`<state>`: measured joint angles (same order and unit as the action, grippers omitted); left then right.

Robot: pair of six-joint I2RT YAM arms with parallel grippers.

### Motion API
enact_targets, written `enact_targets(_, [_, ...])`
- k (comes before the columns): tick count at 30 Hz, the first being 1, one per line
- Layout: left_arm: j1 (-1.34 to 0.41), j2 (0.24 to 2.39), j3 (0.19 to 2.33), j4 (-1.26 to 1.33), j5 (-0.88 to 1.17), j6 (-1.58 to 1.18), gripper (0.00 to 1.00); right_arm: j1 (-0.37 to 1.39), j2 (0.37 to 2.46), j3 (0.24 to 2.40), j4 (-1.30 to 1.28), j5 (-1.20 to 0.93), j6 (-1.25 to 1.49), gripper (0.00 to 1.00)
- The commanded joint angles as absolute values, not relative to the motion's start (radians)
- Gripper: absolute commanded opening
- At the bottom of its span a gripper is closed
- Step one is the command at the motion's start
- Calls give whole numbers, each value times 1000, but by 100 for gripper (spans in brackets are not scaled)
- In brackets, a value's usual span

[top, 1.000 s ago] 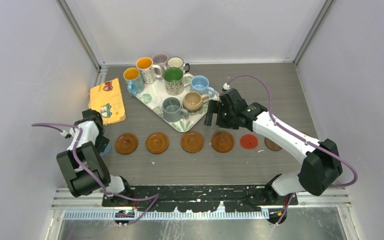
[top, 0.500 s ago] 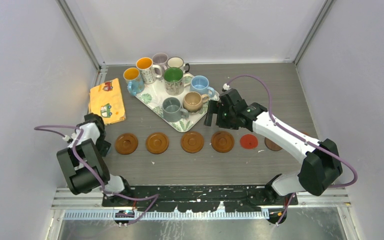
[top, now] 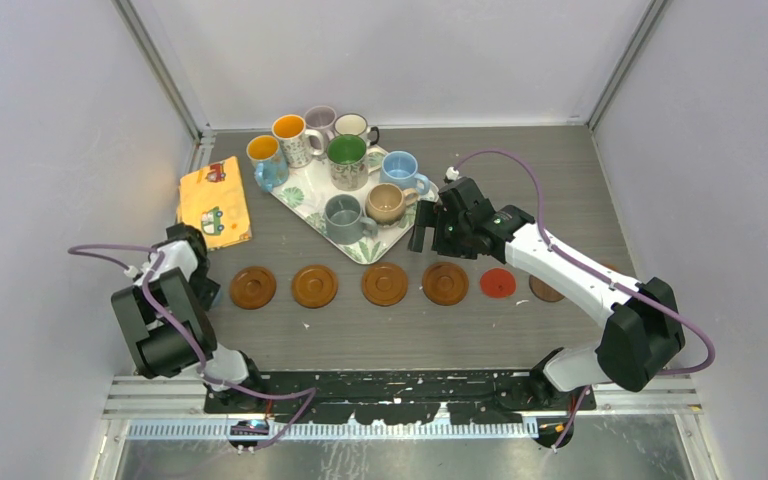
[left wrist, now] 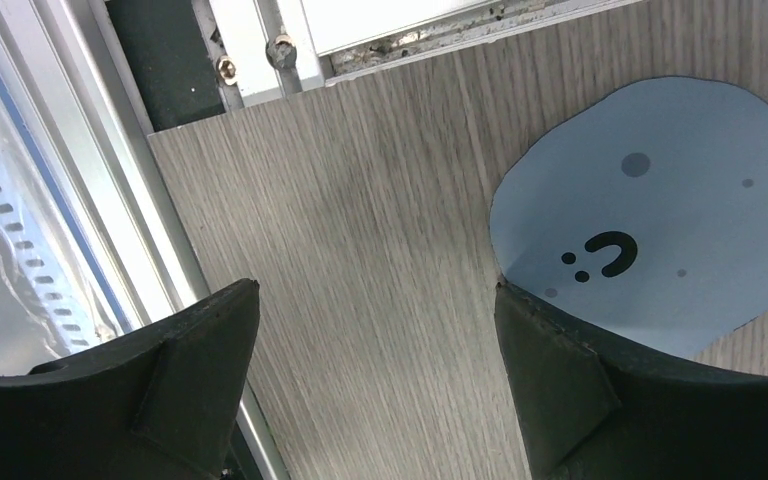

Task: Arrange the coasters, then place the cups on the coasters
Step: Move the coaster to the corner of the board.

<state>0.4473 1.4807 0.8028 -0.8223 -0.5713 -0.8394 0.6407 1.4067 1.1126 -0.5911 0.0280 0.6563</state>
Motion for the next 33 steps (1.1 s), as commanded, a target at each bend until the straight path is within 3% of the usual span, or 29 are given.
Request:
enact_targets(1, [461, 1514, 828, -758, -574, -829, 90, 646, 1387, 1116, -574, 43, 655, 100])
enact_targets(17, [466, 1537, 874, -779, -572, -817, 91, 645, 1380, 1121, -578, 53, 657, 100])
enact_targets(33, [449, 1359, 876, -866, -527, -806, 100, 646, 1366, 1111, -572, 45, 667, 100])
